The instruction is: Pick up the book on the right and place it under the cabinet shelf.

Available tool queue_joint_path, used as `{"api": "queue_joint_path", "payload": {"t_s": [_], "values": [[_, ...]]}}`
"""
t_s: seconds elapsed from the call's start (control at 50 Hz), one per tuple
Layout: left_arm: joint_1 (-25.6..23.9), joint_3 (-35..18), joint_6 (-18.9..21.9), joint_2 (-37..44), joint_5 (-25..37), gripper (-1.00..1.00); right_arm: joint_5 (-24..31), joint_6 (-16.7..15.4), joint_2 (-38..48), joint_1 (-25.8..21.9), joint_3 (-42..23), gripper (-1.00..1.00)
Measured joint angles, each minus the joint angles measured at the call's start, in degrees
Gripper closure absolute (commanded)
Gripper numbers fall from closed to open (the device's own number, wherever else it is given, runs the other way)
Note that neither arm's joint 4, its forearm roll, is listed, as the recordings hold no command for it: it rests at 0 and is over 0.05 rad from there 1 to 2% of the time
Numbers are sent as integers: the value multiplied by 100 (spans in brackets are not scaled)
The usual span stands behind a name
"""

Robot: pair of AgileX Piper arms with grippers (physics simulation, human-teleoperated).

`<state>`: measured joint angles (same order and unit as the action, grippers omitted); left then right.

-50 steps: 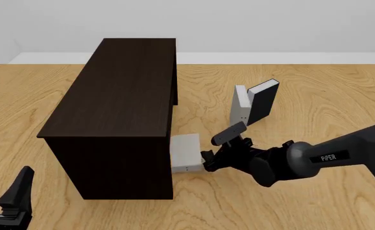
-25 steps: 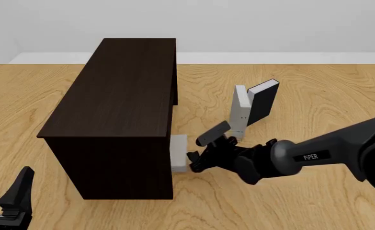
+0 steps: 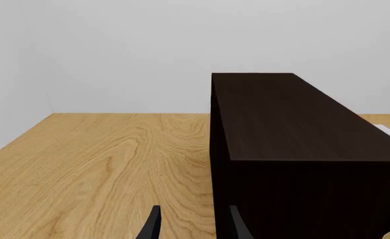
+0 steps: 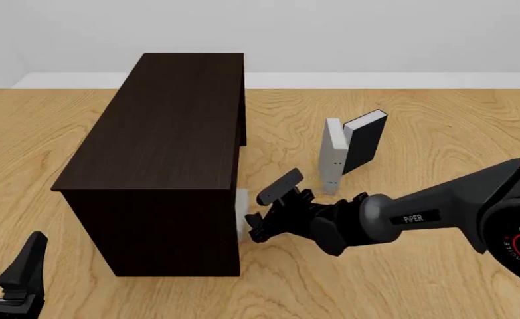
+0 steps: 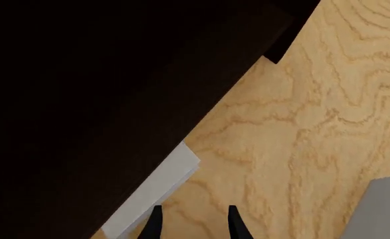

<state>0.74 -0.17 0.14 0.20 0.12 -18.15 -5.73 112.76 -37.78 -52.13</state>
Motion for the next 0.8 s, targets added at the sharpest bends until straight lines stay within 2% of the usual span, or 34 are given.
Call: {"api": "queue_joint_path", "payload": {"t_s": [0.14, 0.4, 0.8], "values": [[2, 0, 0, -2, 2, -100, -85, -10, -48, 102, 102, -100], [2, 0, 5, -4, 1, -100, -404, -191, -465, 548, 699, -100], [-4, 0, 27, -5, -9, -100, -300, -158, -1942, 569, 1588, -100]]}}
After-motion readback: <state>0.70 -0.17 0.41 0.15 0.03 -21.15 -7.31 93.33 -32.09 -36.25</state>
